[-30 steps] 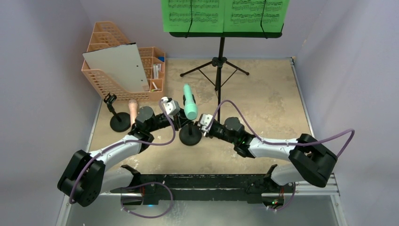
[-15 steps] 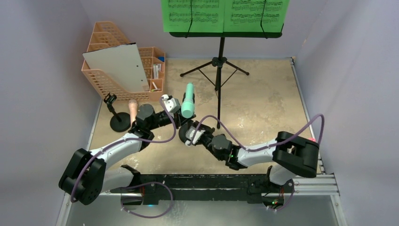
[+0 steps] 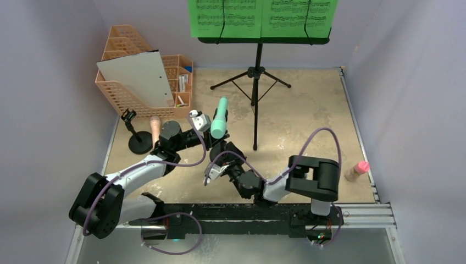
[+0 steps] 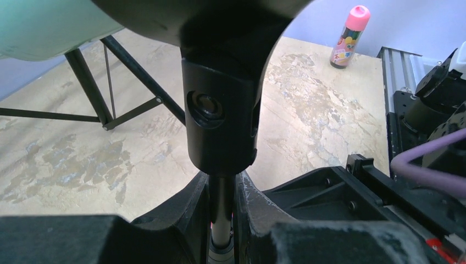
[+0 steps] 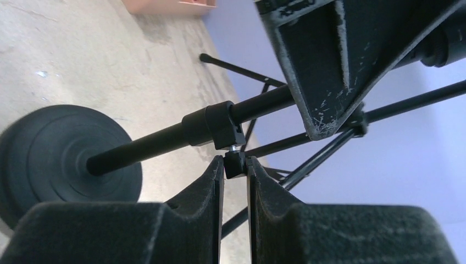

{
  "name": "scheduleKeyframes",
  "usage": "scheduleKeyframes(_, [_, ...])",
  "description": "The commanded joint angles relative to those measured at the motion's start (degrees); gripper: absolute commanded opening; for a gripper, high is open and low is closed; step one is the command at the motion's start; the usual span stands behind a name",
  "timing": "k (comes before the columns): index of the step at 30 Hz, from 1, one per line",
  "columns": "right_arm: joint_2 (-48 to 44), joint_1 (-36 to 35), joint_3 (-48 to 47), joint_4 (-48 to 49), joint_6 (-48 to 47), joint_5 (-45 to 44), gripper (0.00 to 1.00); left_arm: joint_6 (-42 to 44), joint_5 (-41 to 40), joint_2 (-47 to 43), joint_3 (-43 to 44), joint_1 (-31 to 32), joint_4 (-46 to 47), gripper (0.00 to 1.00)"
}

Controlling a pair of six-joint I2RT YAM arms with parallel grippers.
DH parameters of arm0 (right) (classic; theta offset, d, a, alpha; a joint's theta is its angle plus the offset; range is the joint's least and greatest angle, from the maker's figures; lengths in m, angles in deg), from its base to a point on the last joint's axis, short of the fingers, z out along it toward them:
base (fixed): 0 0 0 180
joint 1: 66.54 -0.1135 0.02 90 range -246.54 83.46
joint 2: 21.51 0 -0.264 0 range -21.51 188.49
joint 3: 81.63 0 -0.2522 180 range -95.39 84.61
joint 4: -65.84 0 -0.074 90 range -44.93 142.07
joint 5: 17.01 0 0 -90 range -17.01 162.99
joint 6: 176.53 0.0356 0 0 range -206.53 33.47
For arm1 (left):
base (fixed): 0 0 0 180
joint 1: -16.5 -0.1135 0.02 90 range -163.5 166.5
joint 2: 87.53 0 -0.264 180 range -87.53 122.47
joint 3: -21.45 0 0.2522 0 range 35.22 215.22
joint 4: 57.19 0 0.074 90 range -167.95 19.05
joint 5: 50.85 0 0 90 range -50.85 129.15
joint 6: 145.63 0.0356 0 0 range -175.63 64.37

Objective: Pack up the instrument practice props
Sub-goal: Unscrew the knob on the microphone stand.

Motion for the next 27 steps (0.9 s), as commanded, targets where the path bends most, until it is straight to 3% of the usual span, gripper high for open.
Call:
scheduleKeyframes(1, [6.36, -0.5, 3.84, 13.8, -12.91, -7.92, 0.0, -1.97, 3.0, 0.0, 1.64, 0.27, 0.64, 0.0])
scheduleKeyframes(4, [1.11, -0.57, 2.78, 1.23, -3.35, -5.43, 0.0, -2.08, 2.83, 0.08, 1.5, 0.12, 0.89, 0.0])
scheduleKeyframes(5, [-1.35, -0.57, 2.07, -5.45, 3.11, -3.78, 0.05, -2.08, 2.82, 0.09, 1.46, 0.09, 0.91, 0.0])
scheduleKeyframes(8, [-7.41, -0.56, 0.97, -20.04, 14.44, 0.58, 0.28, -2.08, 2.77, 0.02, 1.43, 0.07, 0.95, 0.0])
scheduleKeyframes(11, [-11.56, -0.51, 1.89, -24.02, 19.67, 2.74, 0.5, -2.0, 2.45, -0.01, 1.37, -0.02, 1.0, 0.0])
scheduleKeyframes(13, [-14.3, -0.34, 2.13, -27.78, 24.76, 6.31, 0.59, -1.99, 2.11, 0.0, 1.26, -0.09, 1.0, 0.0])
scheduleKeyframes(20, [-23.26, 2.26, 4.69, -33.96, 44.01, 17.38, 0.74, -1.93, 2.03, -0.13, 1.11, -0.19, 1.12, 0.0])
scheduleKeyframes(27, [-31.77, 10.99, 8.07, -35.6, 62.97, 31.83, 0.78, -1.46, 2.03, -0.38, 0.71, -0.22, 1.59, 0.0])
